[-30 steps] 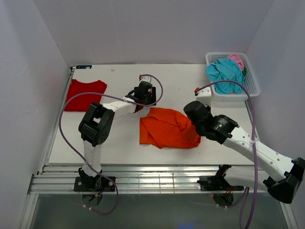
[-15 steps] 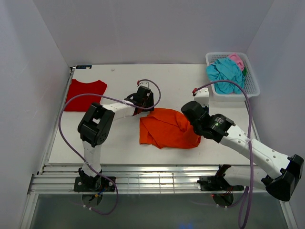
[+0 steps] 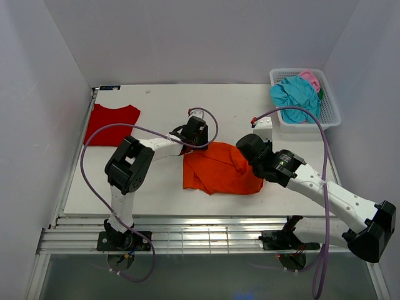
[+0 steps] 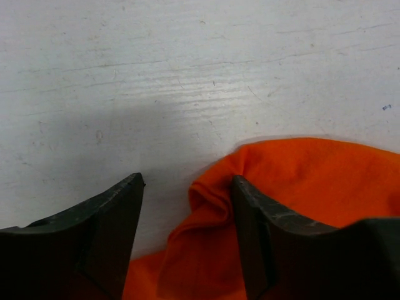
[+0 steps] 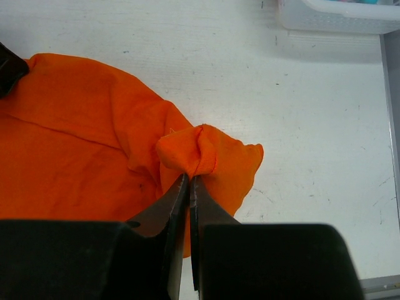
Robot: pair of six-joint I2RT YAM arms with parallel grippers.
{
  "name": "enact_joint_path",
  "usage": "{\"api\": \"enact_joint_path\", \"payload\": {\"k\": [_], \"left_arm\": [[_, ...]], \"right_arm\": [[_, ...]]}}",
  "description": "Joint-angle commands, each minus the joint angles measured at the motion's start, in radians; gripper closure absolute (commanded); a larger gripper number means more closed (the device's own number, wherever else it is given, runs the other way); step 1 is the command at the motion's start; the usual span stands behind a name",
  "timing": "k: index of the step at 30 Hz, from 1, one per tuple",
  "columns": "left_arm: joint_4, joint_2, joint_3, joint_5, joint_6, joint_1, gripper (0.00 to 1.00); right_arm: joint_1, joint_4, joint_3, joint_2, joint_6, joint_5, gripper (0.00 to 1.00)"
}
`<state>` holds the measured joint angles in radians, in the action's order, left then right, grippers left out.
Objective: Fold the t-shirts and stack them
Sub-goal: Flatten out the tshirt
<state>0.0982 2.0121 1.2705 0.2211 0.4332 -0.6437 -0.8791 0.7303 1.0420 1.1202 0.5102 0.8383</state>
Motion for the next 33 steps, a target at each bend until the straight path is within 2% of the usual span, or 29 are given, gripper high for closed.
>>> {"api": "enact_joint_path", "payload": {"k": [1, 4, 5, 7, 14, 18, 23, 33], "left_arm": [[0.028, -0.03, 0.001, -0.026, 0.021, -0.013, 0.35], [0.043, -0.016, 0.004, -0.009, 0.024, -0.016, 0.61], [0.044, -0.012, 0.006, -0.005, 0.025, -0.016, 0.8], [0.049, -0.01, 0.006, 0.006, 0.029, -0.017, 0.98], [0.06, -0.048, 0.009, 0.093, 0.021, -0.017, 1.0], [0.066, -0.175, 0.003, 0.22, -0.019, -0.017, 1.0], [0.132, -0.256, 0.035, 0.274, -0.053, -0.016, 1.0], [0.124, -0.455, -0.057, 0.403, -0.062, -0.014, 1.0]], "right_arm": [[0.002, -0.034, -0.005, 0.0, 0.019, 0.021, 0.92], [0.002, -0.032, -0.01, -0.005, 0.021, 0.024, 0.92], [0.002, -0.032, -0.01, -0.005, 0.022, 0.022, 0.92], [0.002, -0.035, -0.013, -0.005, 0.022, 0.024, 0.92], [0.002, -0.04, -0.016, 0.004, 0.019, 0.025, 0.92], [0.002, -0.049, -0.017, 0.013, 0.014, 0.03, 0.92], [0.003, -0.074, -0.019, 0.033, 0.007, 0.031, 0.92], [0.034, -0.086, 0.022, 0.064, -0.036, 0.119, 0.92]]}}
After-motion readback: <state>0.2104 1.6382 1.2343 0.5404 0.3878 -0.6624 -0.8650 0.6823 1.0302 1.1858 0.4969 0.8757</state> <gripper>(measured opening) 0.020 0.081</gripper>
